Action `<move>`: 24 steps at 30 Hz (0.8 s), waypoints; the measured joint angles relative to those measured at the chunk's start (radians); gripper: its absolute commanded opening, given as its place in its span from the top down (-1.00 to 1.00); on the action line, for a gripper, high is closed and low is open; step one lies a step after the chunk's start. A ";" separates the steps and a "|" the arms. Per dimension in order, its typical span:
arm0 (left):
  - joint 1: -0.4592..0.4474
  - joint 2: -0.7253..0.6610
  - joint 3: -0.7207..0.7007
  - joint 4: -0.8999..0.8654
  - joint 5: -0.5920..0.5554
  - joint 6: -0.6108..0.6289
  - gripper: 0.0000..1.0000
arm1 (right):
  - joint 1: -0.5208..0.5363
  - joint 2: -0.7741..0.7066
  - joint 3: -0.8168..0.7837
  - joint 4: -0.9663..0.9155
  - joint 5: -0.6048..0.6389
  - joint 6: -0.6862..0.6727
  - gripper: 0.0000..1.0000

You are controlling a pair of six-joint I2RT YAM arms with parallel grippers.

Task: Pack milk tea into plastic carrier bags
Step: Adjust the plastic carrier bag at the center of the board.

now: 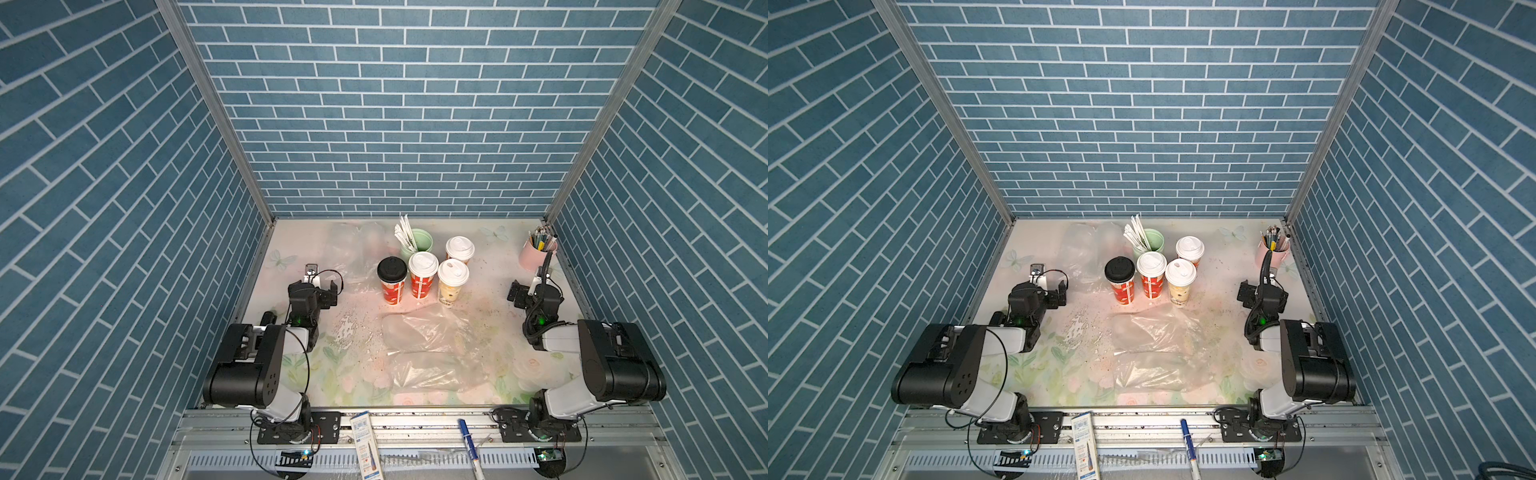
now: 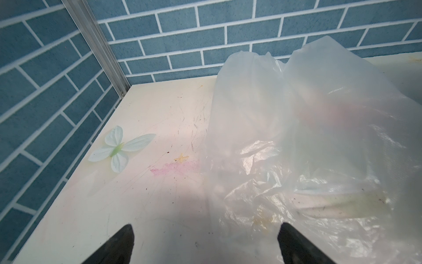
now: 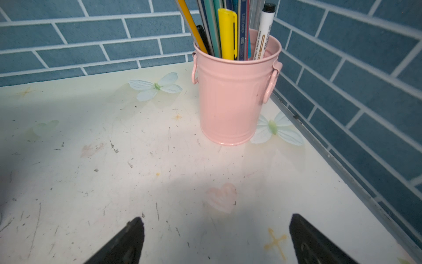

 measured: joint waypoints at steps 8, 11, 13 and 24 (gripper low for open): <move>0.000 0.000 0.000 0.000 0.000 0.000 -0.99 | 0.000 0.000 0.000 0.000 0.000 0.000 -0.98; 0.000 0.000 0.000 0.000 0.000 0.000 -0.99 | 0.000 0.000 0.000 0.000 0.000 0.000 -0.98; 0.000 0.000 0.000 0.000 0.000 0.000 -0.99 | 0.000 0.000 0.000 0.000 0.000 0.000 -0.98; 0.001 -0.081 0.075 -0.174 -0.006 0.004 -0.67 | 0.000 0.000 0.000 -0.004 0.006 -0.018 -0.71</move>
